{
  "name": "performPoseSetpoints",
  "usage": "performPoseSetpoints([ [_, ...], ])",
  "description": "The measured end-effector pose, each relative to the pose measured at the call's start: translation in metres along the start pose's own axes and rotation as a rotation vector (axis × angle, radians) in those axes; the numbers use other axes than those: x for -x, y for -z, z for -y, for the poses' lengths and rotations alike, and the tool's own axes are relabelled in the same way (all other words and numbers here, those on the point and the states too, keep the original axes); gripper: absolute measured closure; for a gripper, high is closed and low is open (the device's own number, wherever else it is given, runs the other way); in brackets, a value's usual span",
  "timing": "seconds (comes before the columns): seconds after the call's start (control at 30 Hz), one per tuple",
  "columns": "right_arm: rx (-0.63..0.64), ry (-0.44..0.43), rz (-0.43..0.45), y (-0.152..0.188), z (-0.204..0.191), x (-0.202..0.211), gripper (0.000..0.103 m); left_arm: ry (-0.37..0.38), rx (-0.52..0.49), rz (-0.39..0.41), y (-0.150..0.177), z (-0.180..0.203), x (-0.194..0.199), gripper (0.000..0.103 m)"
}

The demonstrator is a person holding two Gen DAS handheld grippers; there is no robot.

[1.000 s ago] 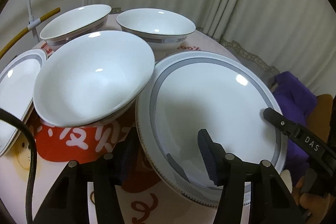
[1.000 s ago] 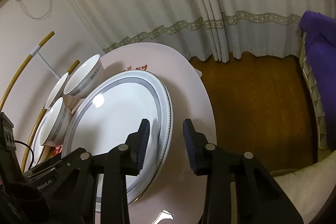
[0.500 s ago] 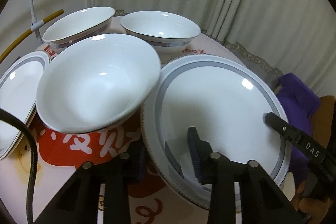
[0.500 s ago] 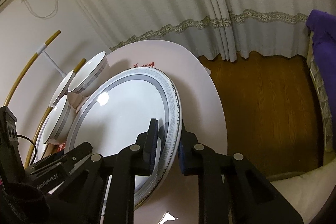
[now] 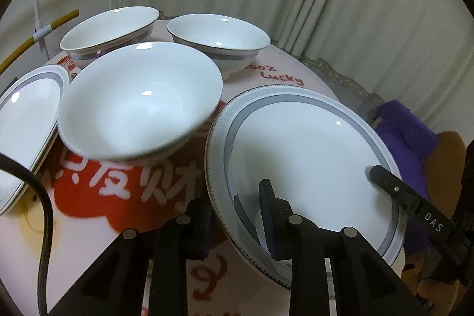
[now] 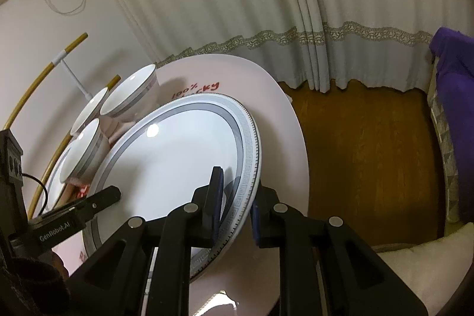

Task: Organize plates and bowls
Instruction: 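Close the left gripper on the plate rim while the right gripper closes beside it, then lift the plate with both grippers and carry it toward the stacked plates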

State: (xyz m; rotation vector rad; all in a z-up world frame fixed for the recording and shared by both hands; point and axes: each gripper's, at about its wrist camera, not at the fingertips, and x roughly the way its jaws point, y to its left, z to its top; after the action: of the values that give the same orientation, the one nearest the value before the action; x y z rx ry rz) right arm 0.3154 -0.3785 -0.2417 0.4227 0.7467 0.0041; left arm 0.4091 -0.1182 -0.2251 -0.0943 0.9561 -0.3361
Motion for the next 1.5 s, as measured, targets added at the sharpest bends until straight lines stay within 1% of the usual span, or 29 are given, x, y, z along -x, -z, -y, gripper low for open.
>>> performPoseSetpoints([
  [0.2,-0.005,0.004,-0.004,0.018,-0.006,0.017,0.086,0.036,-0.03,-0.017,0.018,-0.01,0.02,0.08],
  [0.3,-0.021,-0.005,-0.008,0.03,-0.01,0.026,0.086,0.034,-0.046,-0.013,0.027,-0.018,0.034,0.08],
  [0.43,-0.028,-0.022,-0.011,0.051,-0.023,0.039,0.085,0.022,-0.041,-0.024,0.043,-0.034,0.051,0.08],
  [0.63,-0.044,-0.054,-0.01,0.083,-0.046,0.054,0.085,0.01,-0.04,-0.017,0.067,-0.054,0.083,0.08],
  [0.77,-0.04,-0.06,-0.016,0.096,-0.059,0.056,0.085,0.025,-0.02,-0.023,0.079,-0.065,0.097,0.08],
  [0.97,-0.038,-0.041,-0.012,0.099,-0.06,0.053,0.085,0.026,-0.018,-0.014,0.081,-0.067,0.094,0.079],
  [1.13,-0.04,-0.042,-0.008,0.1,-0.06,0.052,0.085,0.066,0.004,-0.007,0.076,-0.074,0.087,0.082],
  [1.27,-0.058,-0.045,0.002,0.1,-0.057,0.055,0.085,0.079,0.001,0.002,0.073,-0.077,0.082,0.082],
  [1.5,-0.031,-0.008,0.01,0.102,-0.061,0.06,0.086,0.107,-0.007,0.017,0.073,-0.08,0.083,0.086],
])
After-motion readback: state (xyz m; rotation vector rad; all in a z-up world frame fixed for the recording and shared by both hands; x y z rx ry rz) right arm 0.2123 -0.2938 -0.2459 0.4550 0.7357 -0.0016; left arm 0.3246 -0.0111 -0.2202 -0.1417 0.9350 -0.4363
